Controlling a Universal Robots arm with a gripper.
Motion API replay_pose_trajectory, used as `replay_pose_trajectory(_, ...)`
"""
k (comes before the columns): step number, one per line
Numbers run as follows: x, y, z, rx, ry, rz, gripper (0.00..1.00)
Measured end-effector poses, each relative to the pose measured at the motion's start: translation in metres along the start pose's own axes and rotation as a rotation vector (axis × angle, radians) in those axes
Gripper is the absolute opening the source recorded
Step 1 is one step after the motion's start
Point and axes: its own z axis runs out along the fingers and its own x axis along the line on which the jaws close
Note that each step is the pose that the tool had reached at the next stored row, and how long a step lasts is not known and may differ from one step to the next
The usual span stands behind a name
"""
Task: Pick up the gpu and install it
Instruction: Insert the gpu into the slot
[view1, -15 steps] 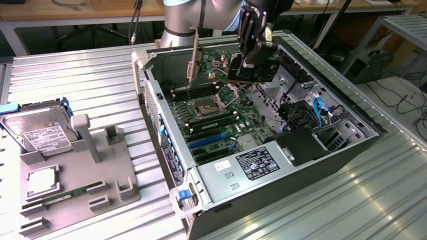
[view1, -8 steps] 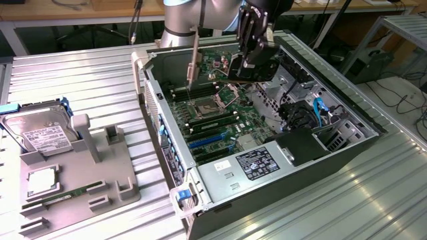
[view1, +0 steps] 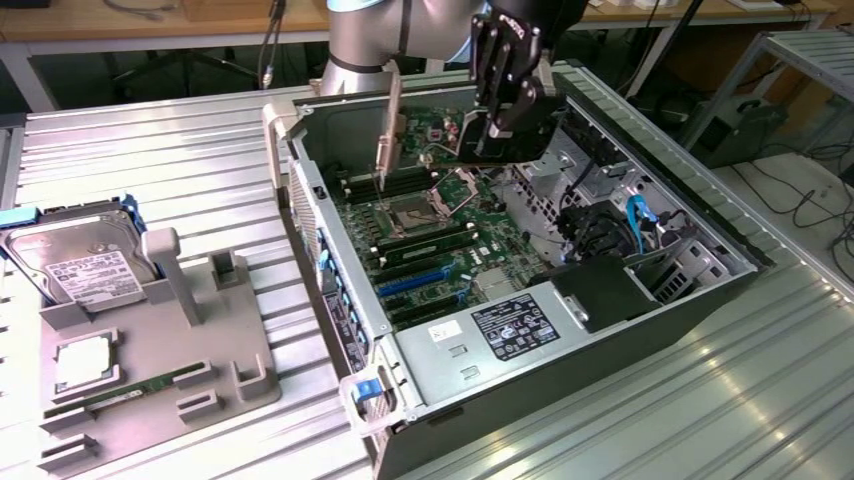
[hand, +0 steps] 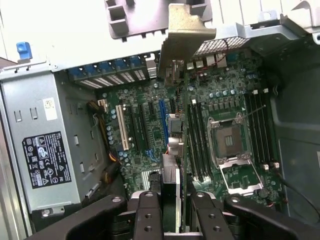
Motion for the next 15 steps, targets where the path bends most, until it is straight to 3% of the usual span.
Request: replay_pose_trajectory(15, -0.0001, -0.0001, 0.0030, 0.0018, 0.0047, -0.137, 0.27)
